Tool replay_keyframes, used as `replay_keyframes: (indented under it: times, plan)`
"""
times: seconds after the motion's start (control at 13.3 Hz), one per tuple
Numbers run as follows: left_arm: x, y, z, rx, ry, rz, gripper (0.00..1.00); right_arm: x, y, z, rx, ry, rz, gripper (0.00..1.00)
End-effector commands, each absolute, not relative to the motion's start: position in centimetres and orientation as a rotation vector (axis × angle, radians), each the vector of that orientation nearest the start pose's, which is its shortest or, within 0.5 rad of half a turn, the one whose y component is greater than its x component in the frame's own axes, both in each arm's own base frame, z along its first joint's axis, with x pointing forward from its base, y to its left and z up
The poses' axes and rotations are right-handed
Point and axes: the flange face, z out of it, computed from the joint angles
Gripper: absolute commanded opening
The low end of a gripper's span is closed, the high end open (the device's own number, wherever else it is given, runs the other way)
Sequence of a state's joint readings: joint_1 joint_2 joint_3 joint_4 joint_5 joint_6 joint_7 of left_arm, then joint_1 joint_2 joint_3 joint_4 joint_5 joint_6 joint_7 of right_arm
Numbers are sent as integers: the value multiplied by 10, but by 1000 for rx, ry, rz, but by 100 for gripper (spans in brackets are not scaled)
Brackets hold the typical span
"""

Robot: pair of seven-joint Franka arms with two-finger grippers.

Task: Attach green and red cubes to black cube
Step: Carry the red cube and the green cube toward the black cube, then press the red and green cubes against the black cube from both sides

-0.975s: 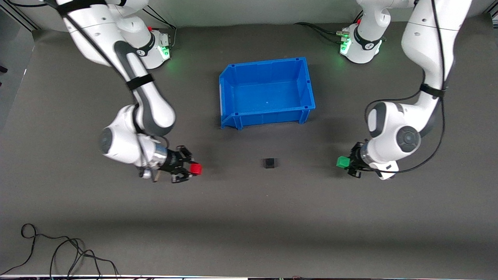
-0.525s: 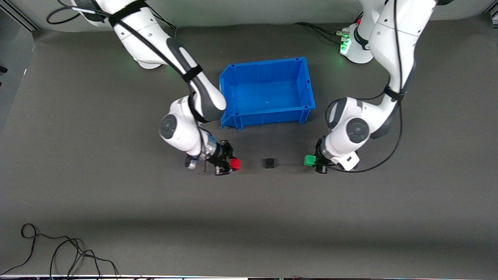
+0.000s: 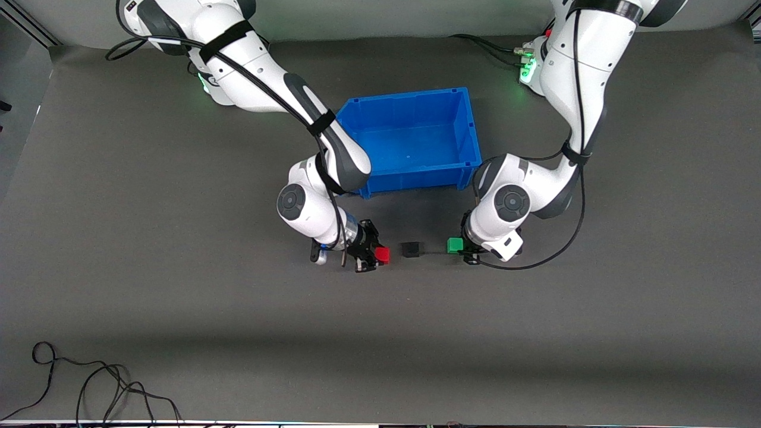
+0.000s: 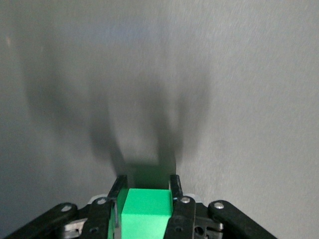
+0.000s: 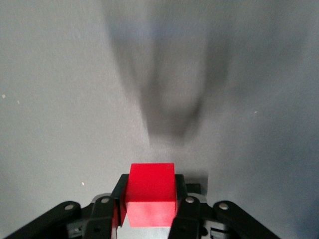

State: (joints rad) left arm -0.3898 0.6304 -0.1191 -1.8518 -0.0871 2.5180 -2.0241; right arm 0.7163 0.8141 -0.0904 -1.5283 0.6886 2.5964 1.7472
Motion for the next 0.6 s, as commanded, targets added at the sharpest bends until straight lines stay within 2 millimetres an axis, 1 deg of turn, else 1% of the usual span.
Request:
replay_keyframes:
  times: [0.0, 0.15, 0.22, 0.3, 0.38, 0.53]
  plan:
    - [572, -335, 189, 2062, 2255, -128, 0, 592, 450, 189, -1907, 1969, 308, 42]
    - [572, -355, 190, 2032, 2264, -130, 0, 591, 454, 181, -1913, 1964, 300, 42]
    - [575, -358, 191, 2008, 2275, -128, 0, 588, 459, 181, -1913, 1952, 290, 42]
    - [575, -364, 191, 1996, 2281, -129, 0, 584, 464, 176, -1918, 1945, 283, 42]
    - [576, -370, 187, 1990, 2288, -119, 0, 583, 466, 175, -1916, 1937, 275, 42]
    - [579, -373, 178, 1986, 2301, -94, 0, 581, 467, 171, -1918, 1938, 270, 42]
